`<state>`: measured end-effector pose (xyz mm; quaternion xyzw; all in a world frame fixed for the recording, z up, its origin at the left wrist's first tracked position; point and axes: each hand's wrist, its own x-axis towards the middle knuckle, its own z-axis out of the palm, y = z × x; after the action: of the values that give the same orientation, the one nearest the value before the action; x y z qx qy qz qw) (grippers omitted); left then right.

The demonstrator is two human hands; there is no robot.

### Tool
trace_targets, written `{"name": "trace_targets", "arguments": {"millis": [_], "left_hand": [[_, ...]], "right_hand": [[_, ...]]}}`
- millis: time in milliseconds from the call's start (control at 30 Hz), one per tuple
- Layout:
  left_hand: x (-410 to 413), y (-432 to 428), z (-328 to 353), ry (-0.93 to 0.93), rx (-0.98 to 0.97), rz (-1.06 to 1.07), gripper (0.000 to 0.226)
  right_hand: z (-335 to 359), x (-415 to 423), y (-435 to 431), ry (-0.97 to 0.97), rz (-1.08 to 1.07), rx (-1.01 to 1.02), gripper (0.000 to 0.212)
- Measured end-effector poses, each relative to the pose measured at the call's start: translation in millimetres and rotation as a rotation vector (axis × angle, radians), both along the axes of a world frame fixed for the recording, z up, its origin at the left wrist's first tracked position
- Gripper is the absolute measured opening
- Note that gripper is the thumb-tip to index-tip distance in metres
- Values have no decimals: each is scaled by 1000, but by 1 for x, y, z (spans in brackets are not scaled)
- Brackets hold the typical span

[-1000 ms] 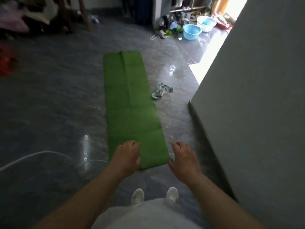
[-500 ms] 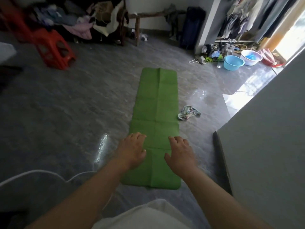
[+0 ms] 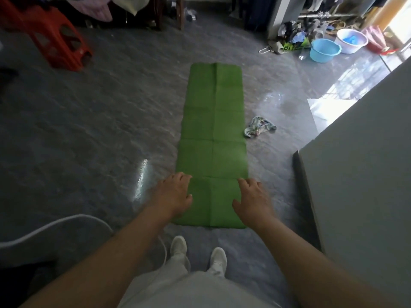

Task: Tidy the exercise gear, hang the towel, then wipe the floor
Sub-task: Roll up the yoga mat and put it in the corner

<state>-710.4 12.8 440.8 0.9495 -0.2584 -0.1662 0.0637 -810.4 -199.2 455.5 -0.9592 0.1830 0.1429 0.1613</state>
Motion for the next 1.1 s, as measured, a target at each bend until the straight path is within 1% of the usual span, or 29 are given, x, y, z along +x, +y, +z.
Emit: {"name": "trace_targets", "arguments": {"millis": [167, 300, 500, 633, 700, 800, 967, 1100], "left_hand": [[11, 33, -23, 72, -21, -14, 61], [20, 46, -50, 143, -10, -20, 61], [20, 40, -116, 301, -64, 31, 62], [10, 28, -192, 300, -35, 67, 60], [1, 21, -238, 306, -10, 91, 59], [-18, 7, -300, 367, 32, 113, 57], [-41, -17, -394, 404, 31, 157, 56], [-49, -26, -482, 417, 42, 178, 60]], "right_hand": [[-6, 12, 28, 74, -23, -38, 69], [-23, 18, 40, 114, -24, -58, 62], [-81, 19, 37, 212, 20, -110, 57], [-157, 17, 26, 259, 77, -116, 59], [-201, 14, 21, 292, 106, -112, 56], [-260, 3, 13, 347, 111, -95, 52], [-353, -7, 7, 345, 94, -33, 56], [-445, -2, 7, 346, 106, -15, 61]]}}
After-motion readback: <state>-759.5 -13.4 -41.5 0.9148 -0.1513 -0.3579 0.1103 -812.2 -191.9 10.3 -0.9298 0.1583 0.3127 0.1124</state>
